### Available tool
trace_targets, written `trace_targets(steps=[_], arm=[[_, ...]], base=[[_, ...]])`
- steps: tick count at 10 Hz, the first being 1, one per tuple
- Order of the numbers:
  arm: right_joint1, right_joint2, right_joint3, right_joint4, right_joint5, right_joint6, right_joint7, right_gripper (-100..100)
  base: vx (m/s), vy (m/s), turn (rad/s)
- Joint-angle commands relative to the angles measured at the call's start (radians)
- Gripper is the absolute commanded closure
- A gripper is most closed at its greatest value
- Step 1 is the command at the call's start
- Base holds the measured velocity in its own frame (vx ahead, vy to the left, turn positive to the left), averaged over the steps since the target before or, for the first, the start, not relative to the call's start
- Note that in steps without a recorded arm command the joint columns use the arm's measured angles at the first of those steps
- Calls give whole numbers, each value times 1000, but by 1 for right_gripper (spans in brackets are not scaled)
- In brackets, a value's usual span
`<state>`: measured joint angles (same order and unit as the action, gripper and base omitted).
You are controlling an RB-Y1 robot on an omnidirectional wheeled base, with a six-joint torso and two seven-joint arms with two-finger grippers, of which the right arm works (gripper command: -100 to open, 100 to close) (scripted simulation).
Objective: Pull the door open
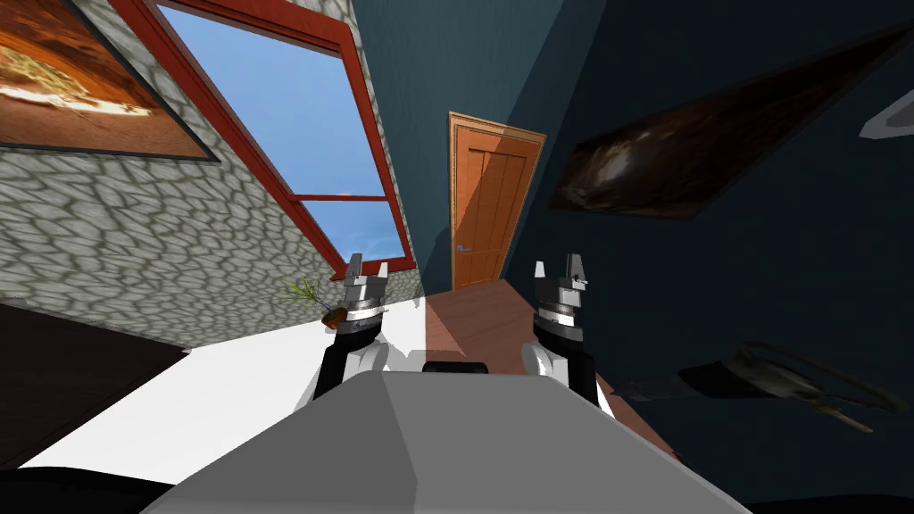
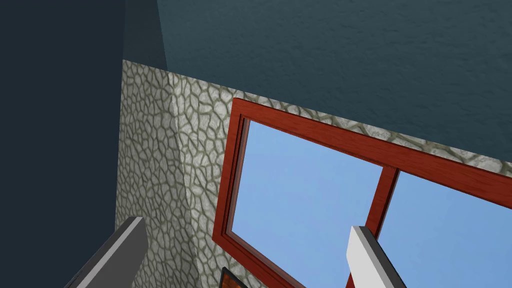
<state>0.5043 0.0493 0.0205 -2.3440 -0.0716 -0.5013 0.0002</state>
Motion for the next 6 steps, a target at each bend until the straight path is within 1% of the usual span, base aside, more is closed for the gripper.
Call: trace_targets(steps=[1,4,6], arm=[[-9,-12,0,32,-1,-7,-4,-100],[-24,-29,1,84,-2,-18,-11,-100],[-35,-40,1,121,-3,-26,-16,-100]], base=[[56,4,36],[122,12,49],[97,8,35]])
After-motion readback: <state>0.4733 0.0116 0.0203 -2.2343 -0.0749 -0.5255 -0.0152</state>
